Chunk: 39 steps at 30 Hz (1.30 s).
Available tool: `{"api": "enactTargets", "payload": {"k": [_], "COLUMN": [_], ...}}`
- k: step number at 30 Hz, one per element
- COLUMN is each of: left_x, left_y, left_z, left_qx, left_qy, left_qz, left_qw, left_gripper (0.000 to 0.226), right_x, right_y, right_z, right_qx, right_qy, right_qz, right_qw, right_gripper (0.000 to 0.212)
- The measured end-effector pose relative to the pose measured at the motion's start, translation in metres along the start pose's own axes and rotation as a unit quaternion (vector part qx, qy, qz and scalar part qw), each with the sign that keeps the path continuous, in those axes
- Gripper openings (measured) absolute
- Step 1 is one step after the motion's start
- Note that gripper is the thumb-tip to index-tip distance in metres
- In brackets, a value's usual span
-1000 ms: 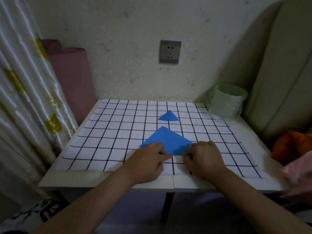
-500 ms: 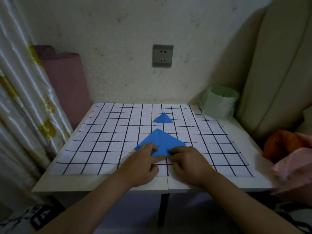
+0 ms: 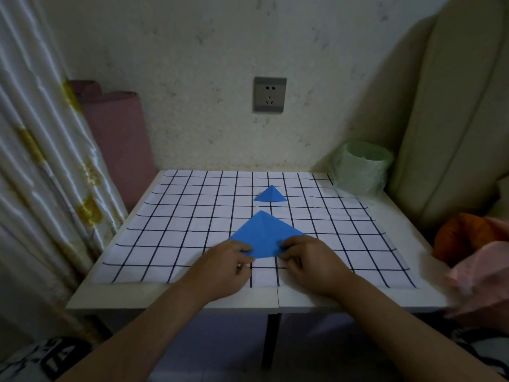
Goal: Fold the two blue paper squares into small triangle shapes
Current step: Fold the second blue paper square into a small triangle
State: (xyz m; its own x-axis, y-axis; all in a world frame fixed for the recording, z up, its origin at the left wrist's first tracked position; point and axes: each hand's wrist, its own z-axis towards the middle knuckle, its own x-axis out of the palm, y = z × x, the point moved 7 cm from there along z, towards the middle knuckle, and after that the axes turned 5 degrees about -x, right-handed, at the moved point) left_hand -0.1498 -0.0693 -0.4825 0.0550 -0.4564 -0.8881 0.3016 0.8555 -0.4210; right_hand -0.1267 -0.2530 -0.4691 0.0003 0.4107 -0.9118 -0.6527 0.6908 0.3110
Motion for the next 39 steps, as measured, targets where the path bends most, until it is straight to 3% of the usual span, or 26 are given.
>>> {"api": "enactTargets", "payload": {"k": [10, 15, 22, 26, 29, 36, 39], "left_x": [-0.004, -0.016, 0.009, 0.016, 0.018, 0.011, 0.007], "left_y": [0.008, -0.009, -0.047, -0.043, -0.039, -0.022, -0.008], "left_z": [0.001, 0.005, 0.017, 0.026, 0.028, 0.036, 0.043], "left_qx": [-0.013, 0.014, 0.083, 0.06, 0.063, 0.096, 0.072], "left_qy": [-0.01, -0.073, -0.009, 0.007, 0.008, 0.025, 0.031], "left_qz": [-0.063, -0.082, -0.032, -0.002, 0.0, 0.04, 0.036], "left_qw": [0.998, 0.994, 0.996, 0.998, 0.998, 0.994, 0.996], "left_gripper": [0.023, 0.034, 0.029, 0.026, 0.037, 0.022, 0.025], "right_x": [0.005, 0.002, 0.007, -0.004, -0.01, 0.004, 0.005], "right_y": [-0.007, -0.003, 0.005, -0.002, -0.012, -0.035, -0.038], "right_z": [0.003, 0.005, 0.012, 0.016, 0.018, 0.023, 0.025], "right_qx": [0.035, 0.014, 0.0, 0.024, 0.033, 0.019, 0.018], "right_qy": [0.04, 0.034, 0.02, -0.006, -0.02, 0.102, 0.097], "right_qz": [0.024, 0.004, -0.09, 0.008, -0.004, -0.07, -0.082], "right_qw": [0.998, 0.999, 0.996, 1.0, 0.999, 0.992, 0.992], "right_gripper": [0.024, 0.019, 0.025, 0.033, 0.041, 0.06, 0.059]}}
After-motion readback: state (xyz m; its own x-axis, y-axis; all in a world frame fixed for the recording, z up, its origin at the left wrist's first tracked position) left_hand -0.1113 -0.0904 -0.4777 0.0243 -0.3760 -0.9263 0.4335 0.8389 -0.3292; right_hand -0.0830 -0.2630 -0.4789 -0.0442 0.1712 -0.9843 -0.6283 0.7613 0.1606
